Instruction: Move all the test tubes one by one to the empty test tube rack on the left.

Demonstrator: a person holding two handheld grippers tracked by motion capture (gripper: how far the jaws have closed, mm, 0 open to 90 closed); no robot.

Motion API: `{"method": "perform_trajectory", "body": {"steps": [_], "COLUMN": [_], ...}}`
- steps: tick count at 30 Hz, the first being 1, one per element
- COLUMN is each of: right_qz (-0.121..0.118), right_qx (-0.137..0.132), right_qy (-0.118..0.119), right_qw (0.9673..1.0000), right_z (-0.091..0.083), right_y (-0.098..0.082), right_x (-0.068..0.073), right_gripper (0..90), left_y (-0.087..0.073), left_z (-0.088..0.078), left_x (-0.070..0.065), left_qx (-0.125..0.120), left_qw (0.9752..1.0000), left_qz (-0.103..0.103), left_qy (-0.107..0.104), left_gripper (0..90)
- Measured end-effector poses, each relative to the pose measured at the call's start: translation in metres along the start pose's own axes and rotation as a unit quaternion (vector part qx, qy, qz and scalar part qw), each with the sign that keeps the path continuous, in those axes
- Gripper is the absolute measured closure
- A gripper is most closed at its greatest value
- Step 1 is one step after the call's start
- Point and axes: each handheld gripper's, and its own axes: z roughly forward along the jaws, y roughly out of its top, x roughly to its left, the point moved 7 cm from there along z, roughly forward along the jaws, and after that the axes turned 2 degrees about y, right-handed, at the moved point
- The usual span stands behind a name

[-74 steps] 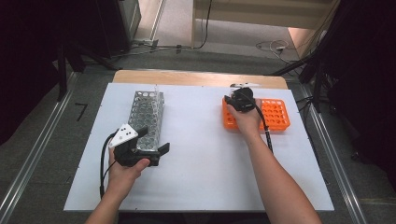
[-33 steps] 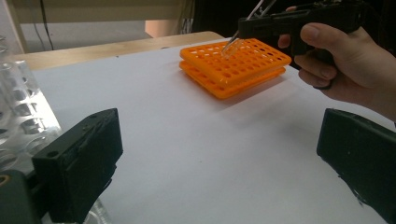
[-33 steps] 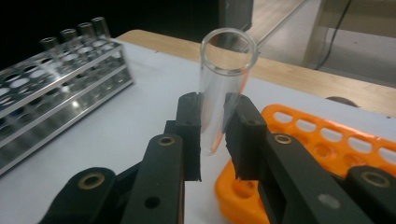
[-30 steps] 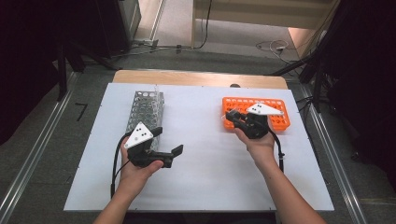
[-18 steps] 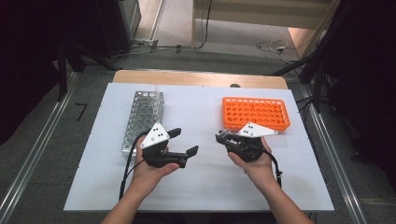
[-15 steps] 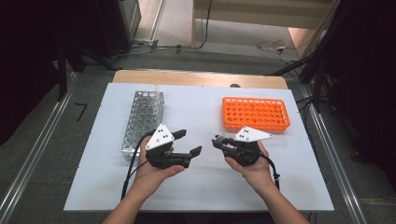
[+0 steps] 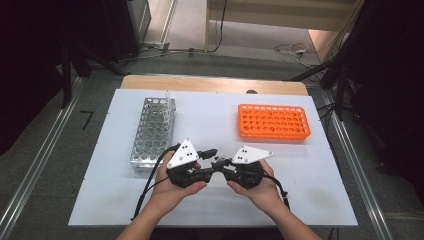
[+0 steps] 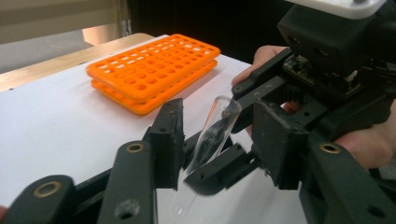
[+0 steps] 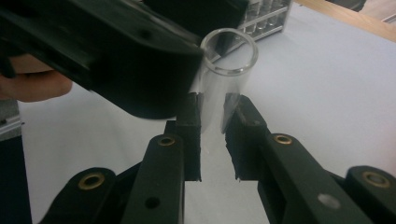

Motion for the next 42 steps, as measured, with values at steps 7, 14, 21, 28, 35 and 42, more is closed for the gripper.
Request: {"method": "perform_trajectory", "body": {"steps": [7, 14, 21, 28, 35, 42], "right_qz": [-0.01, -0.011, -0.004, -0.005, -0.002, 0.019], "right_qx": [0.007, 0.009, 0.004, 0.0, -0.014, -0.034], "right_qy": [0.01, 0.013, 0.016, 0.018, 0.024, 0.024], "right_qw": [0.9999, 0.9998, 0.9999, 0.9998, 0.9996, 0.999], "right_z": [0.002, 0.001, 0.001, 0.001, -0.005, -0.026], "right_y": [0.0, 0.0, 0.001, 0.002, 0.004, -0.004], "right_x": [0.007, 0.008, 0.007, 0.007, 0.006, -0.008], "right_gripper": [74.3, 74.3, 73.8, 63.3, 26.2, 7.4], "left_y": [-0.001, -0.001, 0.001, 0.004, 0.009, 0.019], "left_z": [0.003, 0.002, 0.0, -0.003, -0.013, -0.035], "left_x": [-0.004, -0.004, -0.001, 0.002, 0.016, 0.044], "left_qx": [0.002, 0.002, -0.004, -0.011, -0.02, -0.039], "left_qw": [0.9998, 0.9994, 0.9993, 0.9995, 0.999, 0.996], "left_qz": [0.02, 0.031, 0.028, 0.021, 0.004, -0.013], "left_qy": [0.009, 0.016, 0.024, 0.021, 0.039, 0.079], "left_gripper": [69.7, 72.9, 75.0, 76.1, 76.1, 76.1]}}
